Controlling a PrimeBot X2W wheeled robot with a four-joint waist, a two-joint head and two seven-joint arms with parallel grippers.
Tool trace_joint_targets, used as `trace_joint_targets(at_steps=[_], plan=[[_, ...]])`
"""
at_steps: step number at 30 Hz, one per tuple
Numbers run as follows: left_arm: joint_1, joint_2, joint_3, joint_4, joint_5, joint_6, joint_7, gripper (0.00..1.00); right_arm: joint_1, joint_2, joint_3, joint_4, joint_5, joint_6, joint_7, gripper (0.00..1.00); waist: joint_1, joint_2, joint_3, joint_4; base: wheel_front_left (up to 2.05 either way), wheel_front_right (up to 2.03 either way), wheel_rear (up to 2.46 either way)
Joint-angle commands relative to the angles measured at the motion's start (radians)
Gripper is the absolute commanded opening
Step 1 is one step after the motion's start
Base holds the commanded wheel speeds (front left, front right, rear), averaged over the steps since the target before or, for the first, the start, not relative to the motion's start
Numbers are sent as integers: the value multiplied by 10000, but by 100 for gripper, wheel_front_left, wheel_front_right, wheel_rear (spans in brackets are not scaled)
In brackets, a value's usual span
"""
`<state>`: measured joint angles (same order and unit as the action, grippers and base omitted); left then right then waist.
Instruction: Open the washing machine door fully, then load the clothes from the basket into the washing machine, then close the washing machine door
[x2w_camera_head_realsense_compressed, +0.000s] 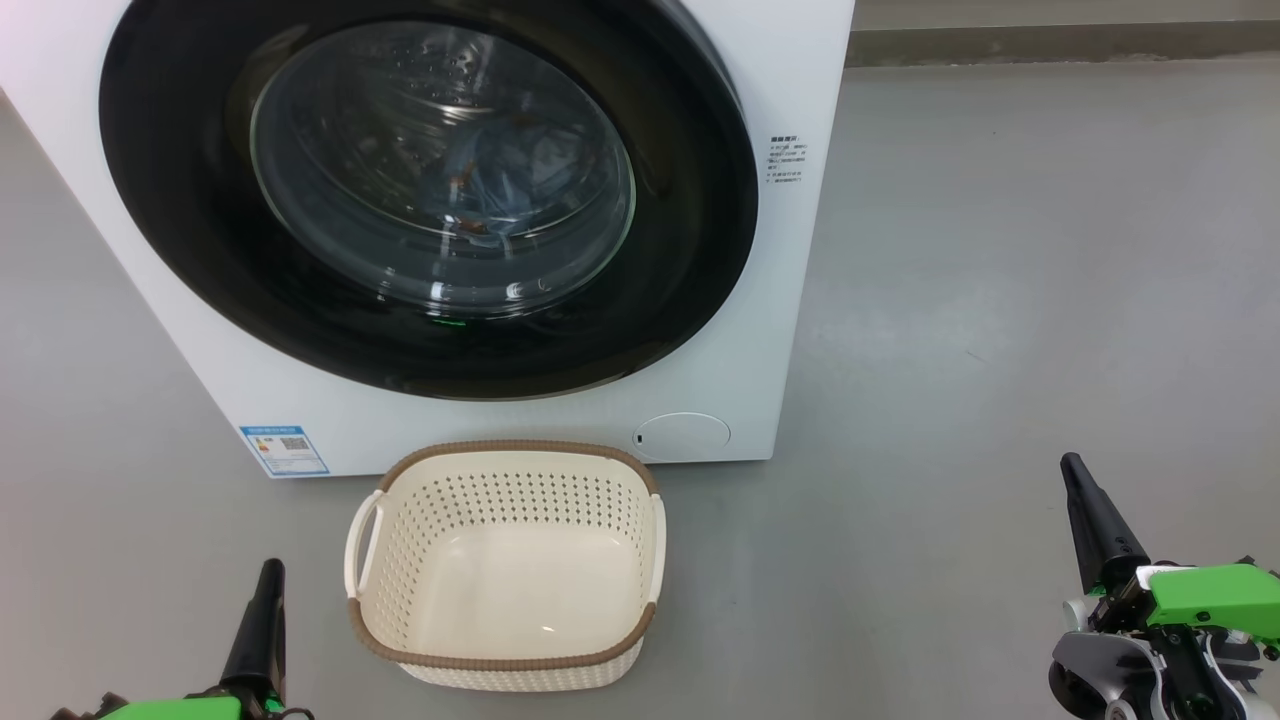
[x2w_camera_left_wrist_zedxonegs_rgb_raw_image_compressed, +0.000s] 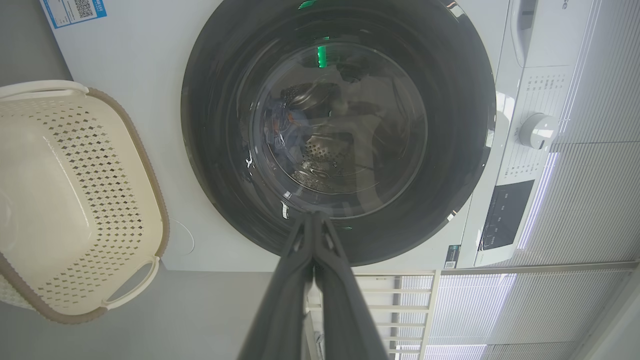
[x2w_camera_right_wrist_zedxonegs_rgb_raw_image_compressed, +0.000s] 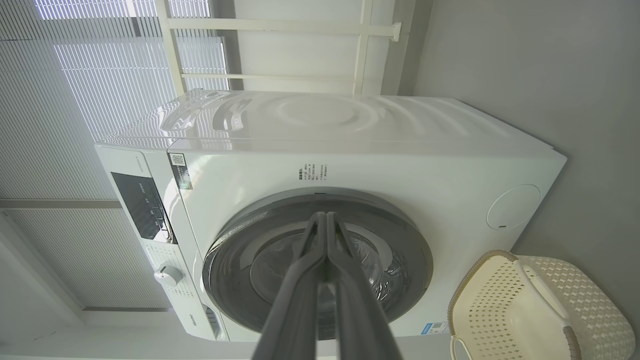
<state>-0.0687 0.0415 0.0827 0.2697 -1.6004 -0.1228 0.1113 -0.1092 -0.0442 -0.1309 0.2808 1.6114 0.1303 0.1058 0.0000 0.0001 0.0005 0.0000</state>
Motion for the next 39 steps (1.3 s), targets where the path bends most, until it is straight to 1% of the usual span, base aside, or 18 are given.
trace_joint_targets(at_steps=[1, 39], plan=[[-465, 87, 329, -185, -67, -79, 30, 0, -55, -90, 194, -304, -7, 4, 53, 0, 0, -1, 0, 0, 0, 0, 0], [-465, 87, 327, -186, -68, -79, 29, 0, -56, -82, 183, -303, -17, 4, 62, 0, 0, -1, 0, 0, 0, 0, 0]])
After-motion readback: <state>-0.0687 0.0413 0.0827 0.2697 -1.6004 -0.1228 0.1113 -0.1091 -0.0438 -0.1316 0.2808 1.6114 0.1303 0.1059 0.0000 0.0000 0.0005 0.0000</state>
